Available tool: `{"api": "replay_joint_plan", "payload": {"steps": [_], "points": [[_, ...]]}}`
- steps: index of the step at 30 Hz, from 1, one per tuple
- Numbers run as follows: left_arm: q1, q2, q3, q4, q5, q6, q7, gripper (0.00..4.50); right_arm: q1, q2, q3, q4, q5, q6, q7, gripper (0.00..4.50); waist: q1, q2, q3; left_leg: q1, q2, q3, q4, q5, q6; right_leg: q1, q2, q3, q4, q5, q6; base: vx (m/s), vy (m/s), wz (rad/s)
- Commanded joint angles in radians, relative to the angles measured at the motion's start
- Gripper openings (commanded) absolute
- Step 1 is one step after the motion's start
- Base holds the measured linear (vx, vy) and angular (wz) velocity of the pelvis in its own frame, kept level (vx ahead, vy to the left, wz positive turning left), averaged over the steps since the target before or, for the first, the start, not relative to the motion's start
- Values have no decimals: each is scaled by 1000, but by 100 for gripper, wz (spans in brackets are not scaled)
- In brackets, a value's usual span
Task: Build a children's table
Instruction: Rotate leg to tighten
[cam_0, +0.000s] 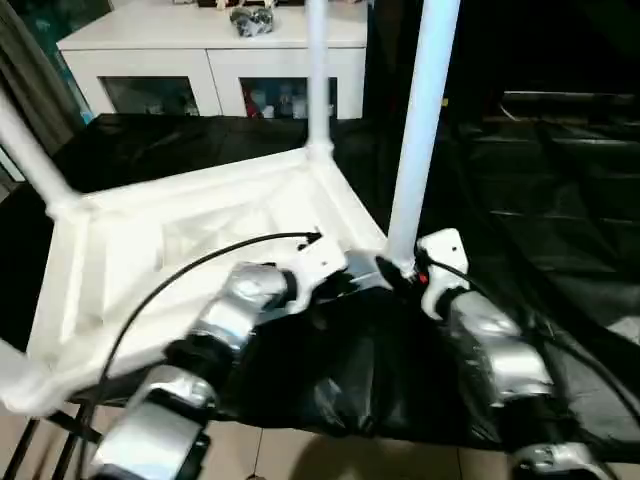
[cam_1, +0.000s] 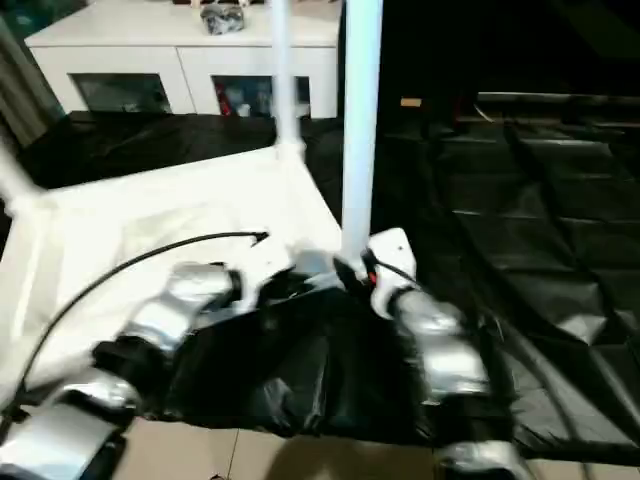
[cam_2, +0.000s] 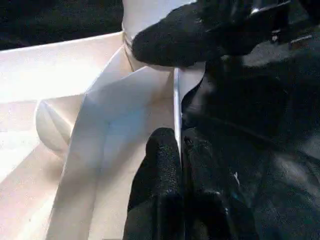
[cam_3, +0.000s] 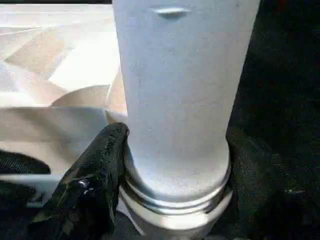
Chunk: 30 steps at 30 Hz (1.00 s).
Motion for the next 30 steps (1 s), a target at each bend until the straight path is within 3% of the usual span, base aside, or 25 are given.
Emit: {"api": "replay_joint_plan", "payload": {"steps": [1, 4, 8, 16, 20, 24, 30], "points": [[-1, -102, -62, -27, -15, -25, -17, 0, -23, 76, 95, 19, -1, -6, 43, 305, -2, -17, -42, 1, 50, -26, -84, -271, 34, 33, -84, 45, -95, -384, -170, 0, 0, 0], [5, -71, -61, -33, -16, -44, -42, 0, -21, 45, 89, 10, 12, -7, 85, 340, -1, -18, -41, 0, 51, -25, -84, -264, 41, 34, -85, 45, -93, -359, -181, 0, 0, 0], [20, -23, -56, -55, -22, -59, -93, 0, -23, -22, 103, 22, -26, -45, 131, 387, 2, -20, -46, -2, 53, -23, -80, -231, 51, 37, -86, 46, -87, -297, -198, 0, 0, 0], [57, 90, -53, -99, -65, -97, -276, 0, -50, -180, 104, 37, 1, -82, 369, 387, 14, -18, -55, -12, 56, -18, -67, -119, 111, 46, -86, 41, -64, -123, -250, 0, 0, 0], [70, 139, -39, -121, -97, -96, -358, 0, -45, -265, 146, 22, 25, -96, 563, 387, 17, -22, -52, -12, 59, -16, -67, -145, 122, 46, -83, 38, -62, -131, -260, 0, 0, 0], [72, 189, -37, -132, -120, -92, -438, 0, -37, -296, 160, -24, 104, -70, 720, 387, 24, -26, -53, -12, 60, -14, -66, -137, 126, 44, -84, 39, -61, -146, -260, 0, 0, 0], [68, 225, -34, -135, -141, -86, -501, 0, -20, -327, 203, -55, 134, -44, 849, 335, 31, -24, -55, -11, 63, -15, -64, -111, 131, 42, -83, 37, -55, -98, -272, 0, 0, 0]]}}
